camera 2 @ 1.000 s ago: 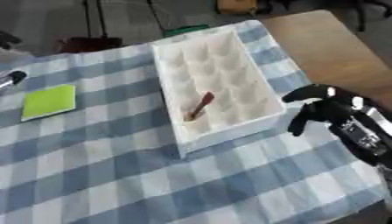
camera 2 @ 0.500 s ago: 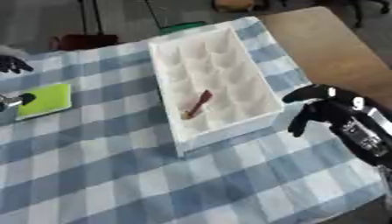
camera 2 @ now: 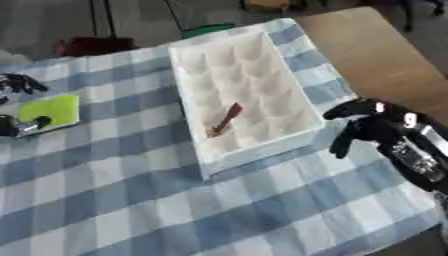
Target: Pick up objects on the table and place them in the box.
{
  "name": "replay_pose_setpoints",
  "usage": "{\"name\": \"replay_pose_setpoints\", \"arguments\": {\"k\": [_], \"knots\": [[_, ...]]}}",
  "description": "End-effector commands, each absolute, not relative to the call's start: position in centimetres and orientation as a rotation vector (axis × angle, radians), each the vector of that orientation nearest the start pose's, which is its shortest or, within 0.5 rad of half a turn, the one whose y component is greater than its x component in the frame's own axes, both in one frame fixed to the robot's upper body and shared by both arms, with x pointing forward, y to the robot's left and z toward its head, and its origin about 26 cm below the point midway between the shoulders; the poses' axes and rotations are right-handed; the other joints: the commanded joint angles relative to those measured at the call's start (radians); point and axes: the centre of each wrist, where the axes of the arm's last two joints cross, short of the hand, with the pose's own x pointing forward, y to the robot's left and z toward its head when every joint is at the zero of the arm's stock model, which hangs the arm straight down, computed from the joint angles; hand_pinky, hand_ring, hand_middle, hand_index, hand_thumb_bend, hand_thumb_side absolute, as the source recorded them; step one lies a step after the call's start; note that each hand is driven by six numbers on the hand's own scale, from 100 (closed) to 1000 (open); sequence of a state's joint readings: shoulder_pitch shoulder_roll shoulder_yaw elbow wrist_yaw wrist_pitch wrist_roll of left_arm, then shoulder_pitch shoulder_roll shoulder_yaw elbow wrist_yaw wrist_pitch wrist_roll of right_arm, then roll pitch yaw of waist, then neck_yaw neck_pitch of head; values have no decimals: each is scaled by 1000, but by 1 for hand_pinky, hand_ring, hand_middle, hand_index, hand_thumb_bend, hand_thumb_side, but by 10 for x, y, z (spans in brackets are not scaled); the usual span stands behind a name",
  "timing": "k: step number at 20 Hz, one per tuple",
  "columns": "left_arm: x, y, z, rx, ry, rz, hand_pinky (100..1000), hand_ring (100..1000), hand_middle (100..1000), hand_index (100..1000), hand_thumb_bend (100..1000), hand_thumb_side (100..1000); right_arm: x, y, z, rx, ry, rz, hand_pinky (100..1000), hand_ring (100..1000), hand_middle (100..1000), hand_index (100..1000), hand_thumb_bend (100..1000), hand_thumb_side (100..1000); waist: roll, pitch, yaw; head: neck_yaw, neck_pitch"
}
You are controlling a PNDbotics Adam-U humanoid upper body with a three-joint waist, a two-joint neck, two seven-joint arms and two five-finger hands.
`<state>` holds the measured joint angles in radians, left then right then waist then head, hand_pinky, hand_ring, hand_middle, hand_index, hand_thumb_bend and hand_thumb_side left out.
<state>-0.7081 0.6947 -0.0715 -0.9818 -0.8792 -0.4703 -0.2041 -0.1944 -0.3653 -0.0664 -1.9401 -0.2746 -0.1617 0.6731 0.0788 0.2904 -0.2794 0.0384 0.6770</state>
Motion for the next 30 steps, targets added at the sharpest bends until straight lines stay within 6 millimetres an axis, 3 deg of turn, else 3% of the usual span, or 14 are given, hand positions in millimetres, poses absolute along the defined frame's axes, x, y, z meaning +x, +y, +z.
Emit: {"name": "replay_pose_setpoints", "arguments": {"k": [1, 6, 14, 25, 27, 28, 29, 30], "knots": [[426, 416, 189, 1087, -1455, -1549, 782, 778, 799, 897, 423, 633, 295, -297, 176, 359, -2140, 969, 564, 493, 760, 813, 100, 750, -2, -14, -1, 1, -9], [425, 418, 185, 1093, -1427, -1553, 785, 782, 805, 901, 417, 654, 295, -297, 176, 357, -2142, 972, 564, 493, 760, 813, 100, 752, -2, -10, -4, 2, -11], [422, 424, 177, 1129, -1407, -1511, 794, 795, 834, 917, 429, 558, 295, -297, 177, 353, -2145, 974, 563, 493, 761, 813, 100, 754, -1, -3, -6, 1, -16], [421, 425, 160, 1118, -1377, -1512, 796, 802, 854, 926, 404, 561, 295, -296, 177, 352, -2150, 983, 563, 492, 761, 813, 100, 754, -3, 5, -7, 1, -22], [421, 425, 158, 1116, -1368, -1515, 792, 793, 837, 921, 396, 517, 295, -296, 178, 351, -2151, 983, 563, 492, 761, 813, 100, 754, -4, 6, -6, 1, -23], [421, 425, 158, 1117, -1364, -1512, 765, 726, 756, 899, 335, 353, 295, -296, 178, 351, -2152, 984, 563, 492, 761, 813, 100, 753, -5, 6, -6, 2, -23], [421, 425, 157, 1121, -1362, -1508, 765, 726, 756, 899, 335, 353, 295, -296, 178, 352, -2152, 985, 563, 492, 761, 813, 100, 753, -5, 6, -6, 2, -23], [421, 425, 158, 1126, -1365, -1500, 717, 623, 641, 871, 159, 292, 295, -296, 178, 352, -2153, 985, 563, 492, 761, 813, 100, 752, -5, 6, -6, 2, -23]]}}
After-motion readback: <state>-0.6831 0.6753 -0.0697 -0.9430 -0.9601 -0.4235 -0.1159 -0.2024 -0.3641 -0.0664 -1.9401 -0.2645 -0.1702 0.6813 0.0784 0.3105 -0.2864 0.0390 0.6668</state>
